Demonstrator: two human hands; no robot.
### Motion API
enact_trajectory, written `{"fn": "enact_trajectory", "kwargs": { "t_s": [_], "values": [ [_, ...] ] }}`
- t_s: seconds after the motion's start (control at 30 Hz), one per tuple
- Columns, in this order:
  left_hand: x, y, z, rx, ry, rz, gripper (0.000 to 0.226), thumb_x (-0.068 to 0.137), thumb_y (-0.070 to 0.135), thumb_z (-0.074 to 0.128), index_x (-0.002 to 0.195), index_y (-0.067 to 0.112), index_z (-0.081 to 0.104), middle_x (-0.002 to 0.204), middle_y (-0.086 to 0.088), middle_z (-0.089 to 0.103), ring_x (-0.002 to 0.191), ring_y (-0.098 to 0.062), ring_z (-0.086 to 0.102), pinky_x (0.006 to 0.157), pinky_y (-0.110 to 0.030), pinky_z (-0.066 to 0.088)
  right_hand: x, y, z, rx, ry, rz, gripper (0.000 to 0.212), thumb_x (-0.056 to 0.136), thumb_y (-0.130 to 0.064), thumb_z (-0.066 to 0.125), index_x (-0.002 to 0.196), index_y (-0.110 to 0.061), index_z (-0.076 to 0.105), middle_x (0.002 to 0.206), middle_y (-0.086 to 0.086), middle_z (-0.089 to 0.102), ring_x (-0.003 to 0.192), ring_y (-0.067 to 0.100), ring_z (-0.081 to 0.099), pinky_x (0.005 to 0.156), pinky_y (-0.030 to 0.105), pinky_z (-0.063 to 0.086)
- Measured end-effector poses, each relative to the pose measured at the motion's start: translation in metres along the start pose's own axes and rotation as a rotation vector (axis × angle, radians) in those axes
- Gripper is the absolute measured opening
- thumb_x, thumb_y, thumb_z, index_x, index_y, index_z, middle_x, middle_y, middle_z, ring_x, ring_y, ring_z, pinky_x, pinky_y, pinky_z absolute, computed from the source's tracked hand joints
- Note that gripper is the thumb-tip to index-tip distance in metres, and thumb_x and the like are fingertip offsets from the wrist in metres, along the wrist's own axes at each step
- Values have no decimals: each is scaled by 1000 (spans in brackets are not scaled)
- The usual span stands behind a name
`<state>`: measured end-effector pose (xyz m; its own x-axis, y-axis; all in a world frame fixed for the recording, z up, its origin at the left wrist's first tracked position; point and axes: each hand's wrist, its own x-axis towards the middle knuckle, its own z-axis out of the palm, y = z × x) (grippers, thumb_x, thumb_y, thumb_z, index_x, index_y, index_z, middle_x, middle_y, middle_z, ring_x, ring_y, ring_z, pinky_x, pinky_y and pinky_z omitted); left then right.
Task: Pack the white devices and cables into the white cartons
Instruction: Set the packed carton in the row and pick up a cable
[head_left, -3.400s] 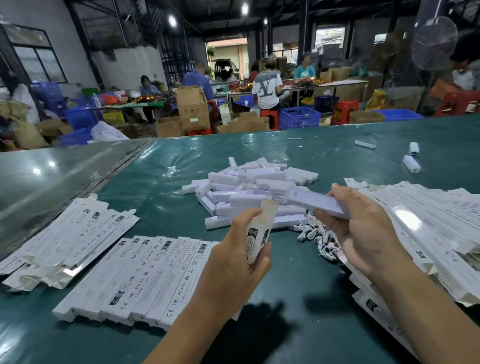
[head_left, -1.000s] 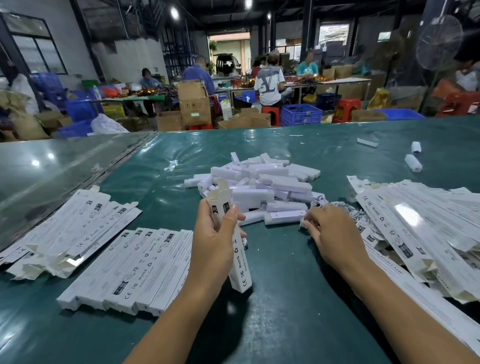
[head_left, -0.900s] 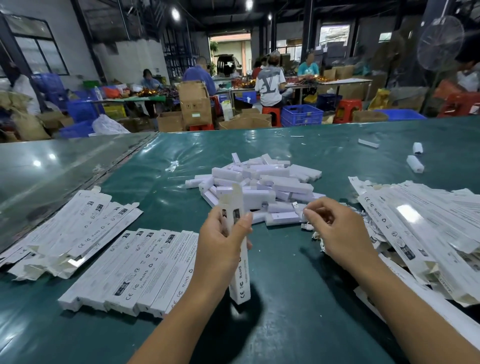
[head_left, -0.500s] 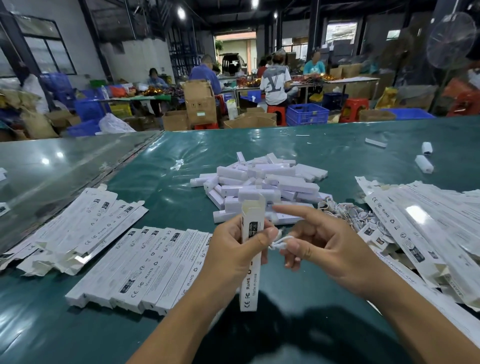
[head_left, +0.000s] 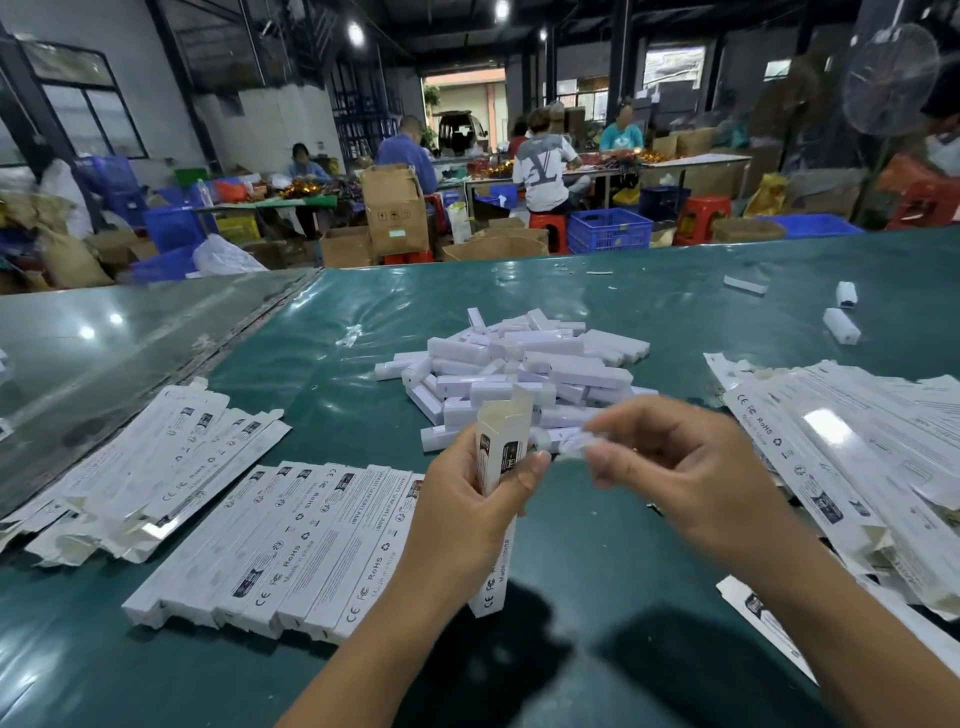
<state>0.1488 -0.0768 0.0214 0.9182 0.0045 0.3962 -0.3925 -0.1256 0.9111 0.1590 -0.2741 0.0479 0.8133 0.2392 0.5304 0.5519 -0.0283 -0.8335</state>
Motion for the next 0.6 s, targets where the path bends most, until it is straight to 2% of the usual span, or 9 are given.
{"fn": "enact_trajectory", "kwargs": {
  "t_s": [0.1, 0.2, 0.27, 0.33, 0.43, 0.6],
  "values": [
    [-3, -1, 1, 311, 6, 170, 15, 89, 47, 67, 83, 42, 55, 63, 21, 51, 54, -1, 41, 52, -11, 31, 0, -21, -7, 88, 103, -167, 19, 80, -13, 78, 98, -19, 74, 83, 1, 75, 69, 17, 72, 69, 20, 57],
    [-5, -1, 5, 456, -55, 308, 12, 94, 40, 66, 92, 44, 54, 72, 21, 52, 61, -2, 45, 56, -10, 31, -6, -32, -6, -150, 47, -288, 12, 84, -20, 76, 96, -23, 76, 87, -5, 74, 70, 15, 71, 68, 19, 56],
    [-6, -2, 7, 475, -72, 332, 11, 94, 38, 65, 98, 31, 58, 76, 17, 53, 65, -3, 46, 58, -11, 33, -6, -33, -5, -334, 21, -312, 12, 85, -22, 74, 96, -19, 77, 87, -11, 72, 72, 13, 69, 67, 15, 52],
    [-6, -2, 8, 478, -74, 328, 19, 93, 38, 65, 103, 22, 61, 78, 12, 55, 68, -5, 48, 60, -14, 36, -4, -33, -5, -457, 3, -325, 12, 85, -21, 74, 94, -16, 78, 85, -19, 69, 71, 6, 67, 66, 8, 47],
    [-8, -1, 10, 486, -85, 329, 19, 93, 32, 68, 106, 19, 63, 82, 13, 56, 71, -2, 49, 63, -10, 35, -4, -31, -6, -617, -10, -368, 11, 86, -25, 73, 93, -18, 78, 84, -27, 62, 70, -2, 60, 68, 9, 44],
    [-9, -1, 13, 485, -67, 356, 24, 93, 35, 64, 111, 20, 63, 85, 13, 59, 73, -1, 52, 65, -16, 42, -3, -28, -3, -674, 10, -395, 10, 87, -24, 73, 91, -16, 77, 84, -21, 66, 73, -12, 53, 71, 3, 38]
  ]
}}
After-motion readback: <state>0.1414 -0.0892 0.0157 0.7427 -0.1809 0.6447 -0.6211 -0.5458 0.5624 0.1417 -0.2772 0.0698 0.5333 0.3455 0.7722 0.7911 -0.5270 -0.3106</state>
